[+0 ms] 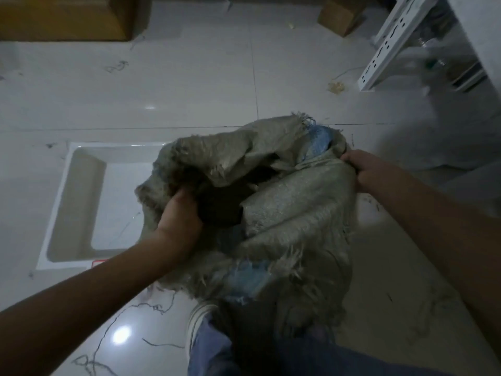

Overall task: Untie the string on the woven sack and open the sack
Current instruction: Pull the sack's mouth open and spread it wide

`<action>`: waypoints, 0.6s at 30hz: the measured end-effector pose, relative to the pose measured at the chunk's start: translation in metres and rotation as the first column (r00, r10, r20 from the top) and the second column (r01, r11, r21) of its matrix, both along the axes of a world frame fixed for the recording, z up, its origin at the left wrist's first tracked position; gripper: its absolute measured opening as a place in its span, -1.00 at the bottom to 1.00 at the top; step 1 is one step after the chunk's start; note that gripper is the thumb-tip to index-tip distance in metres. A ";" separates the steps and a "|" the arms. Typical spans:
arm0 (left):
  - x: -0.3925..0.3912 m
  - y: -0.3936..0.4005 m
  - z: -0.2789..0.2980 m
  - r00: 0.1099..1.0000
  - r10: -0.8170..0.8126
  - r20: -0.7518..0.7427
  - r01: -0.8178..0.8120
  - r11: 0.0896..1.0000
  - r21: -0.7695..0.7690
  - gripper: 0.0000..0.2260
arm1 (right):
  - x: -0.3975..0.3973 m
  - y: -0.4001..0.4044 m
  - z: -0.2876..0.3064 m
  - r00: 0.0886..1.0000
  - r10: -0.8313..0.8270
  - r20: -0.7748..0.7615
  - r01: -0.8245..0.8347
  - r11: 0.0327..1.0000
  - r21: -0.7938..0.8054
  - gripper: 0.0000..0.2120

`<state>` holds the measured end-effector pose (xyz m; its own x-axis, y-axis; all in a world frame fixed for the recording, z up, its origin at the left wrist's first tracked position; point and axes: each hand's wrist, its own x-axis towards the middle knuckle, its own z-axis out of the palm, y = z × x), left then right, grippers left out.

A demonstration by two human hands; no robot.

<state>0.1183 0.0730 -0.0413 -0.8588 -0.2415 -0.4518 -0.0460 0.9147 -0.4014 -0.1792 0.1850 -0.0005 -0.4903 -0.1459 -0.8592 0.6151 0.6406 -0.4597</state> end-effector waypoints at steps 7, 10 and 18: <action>-0.024 0.058 0.021 0.920 0.300 0.253 -0.372 0.461 0.806 -0.19 | 0.017 -0.004 0.002 0.998 -0.039 -0.039 0.035 0.995 -0.097 -0.77; -0.034 0.062 0.014 0.883 0.354 0.310 -0.440 0.389 0.809 -0.08 | 0.016 -0.010 -0.002 0.942 0.099 -0.319 -0.110 0.994 -0.017 -0.60; -0.022 0.049 -0.021 0.949 0.164 0.268 -0.292 0.776 0.559 0.06 | 0.087 0.023 -0.006 -0.609 0.379 -0.697 -0.793 -0.297 0.531 -0.41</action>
